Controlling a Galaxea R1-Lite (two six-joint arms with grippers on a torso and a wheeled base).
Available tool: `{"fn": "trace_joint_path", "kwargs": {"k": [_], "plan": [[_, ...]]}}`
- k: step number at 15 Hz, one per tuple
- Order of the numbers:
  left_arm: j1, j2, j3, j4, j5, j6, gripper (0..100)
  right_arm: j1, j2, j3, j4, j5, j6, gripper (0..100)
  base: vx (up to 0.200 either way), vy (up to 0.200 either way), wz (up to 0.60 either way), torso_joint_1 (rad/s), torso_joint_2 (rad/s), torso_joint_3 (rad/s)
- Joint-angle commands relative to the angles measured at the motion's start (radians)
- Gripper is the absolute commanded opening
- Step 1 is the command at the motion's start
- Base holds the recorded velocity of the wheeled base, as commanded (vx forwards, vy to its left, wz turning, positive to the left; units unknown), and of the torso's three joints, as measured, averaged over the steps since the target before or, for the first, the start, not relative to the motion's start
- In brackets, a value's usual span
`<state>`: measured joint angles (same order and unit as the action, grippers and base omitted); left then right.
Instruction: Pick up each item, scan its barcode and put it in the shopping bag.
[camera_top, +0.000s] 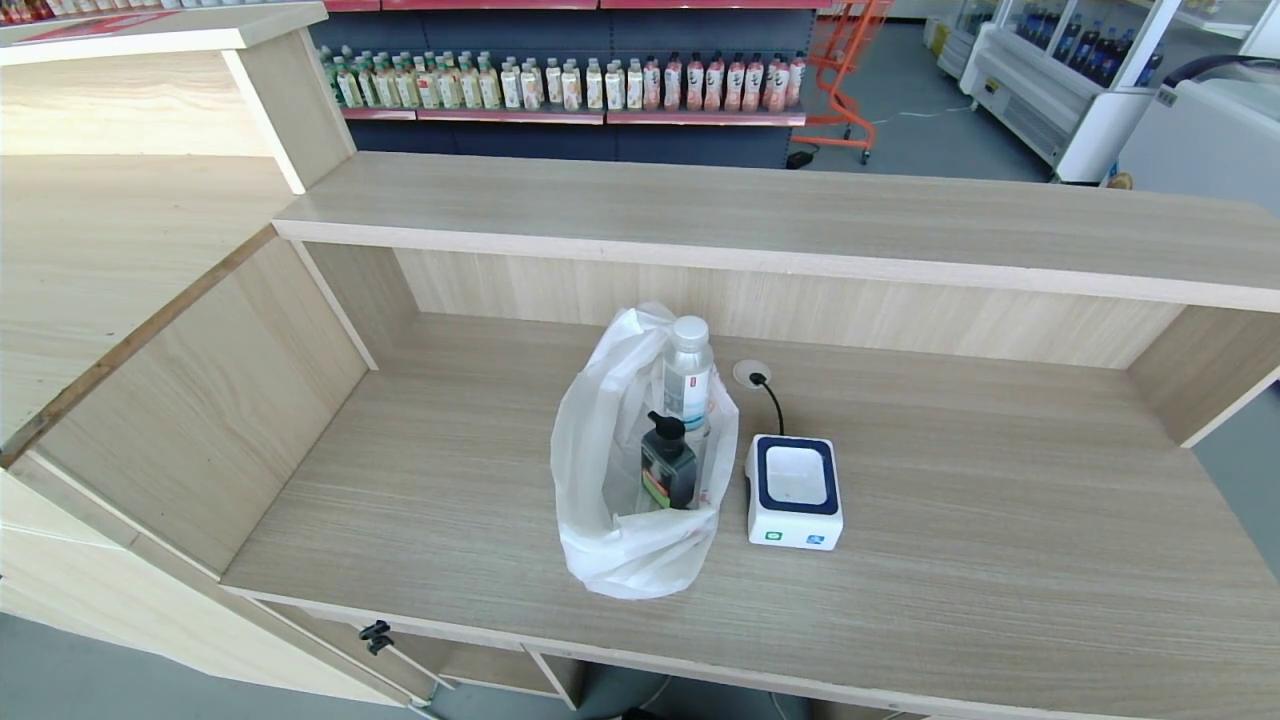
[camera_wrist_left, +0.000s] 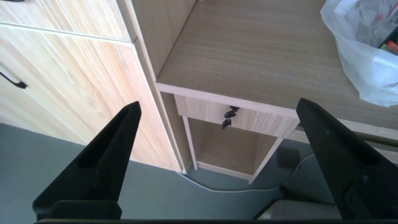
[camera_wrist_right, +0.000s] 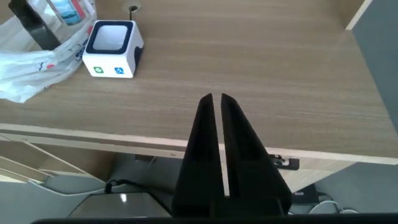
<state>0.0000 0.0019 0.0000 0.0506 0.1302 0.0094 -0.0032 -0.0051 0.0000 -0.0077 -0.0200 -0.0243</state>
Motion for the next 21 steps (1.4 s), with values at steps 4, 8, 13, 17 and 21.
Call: {"fn": "trace_joint_path", "kwargs": {"k": [4,8,13,17,21], "plan": [[0.0,0.0,0.0,0.0,0.0,0.0,100,0.0,0.005,0.0,-0.002,0.0,0.0,0,0.0,0.0,0.0,0.0,0.0,0.0],[0.0,0.0,0.0,0.0,0.0,0.0,100,0.0,0.005,0.0,0.0,0.0,0.0,0,0.0,0.0,0.0,0.0,0.0,0.0],[0.0,0.0,0.0,0.0,0.0,0.004,100,0.0,0.005,0.0,0.0,0.0,0.0,0,0.0,-0.04,0.0,0.0,0.0,0.0],[0.0,0.0,0.0,0.0,0.0,0.0,100,0.0,0.005,0.0,-0.002,0.0,0.0,0,0.0,-0.15,0.0,0.001,0.0,-0.002],[0.0,0.0,0.0,0.0,0.0,0.001,100,0.0,0.005,0.0,0.0,0.0,0.0,0,0.0,0.0,0.0,0.0,0.0,0.0]]}}
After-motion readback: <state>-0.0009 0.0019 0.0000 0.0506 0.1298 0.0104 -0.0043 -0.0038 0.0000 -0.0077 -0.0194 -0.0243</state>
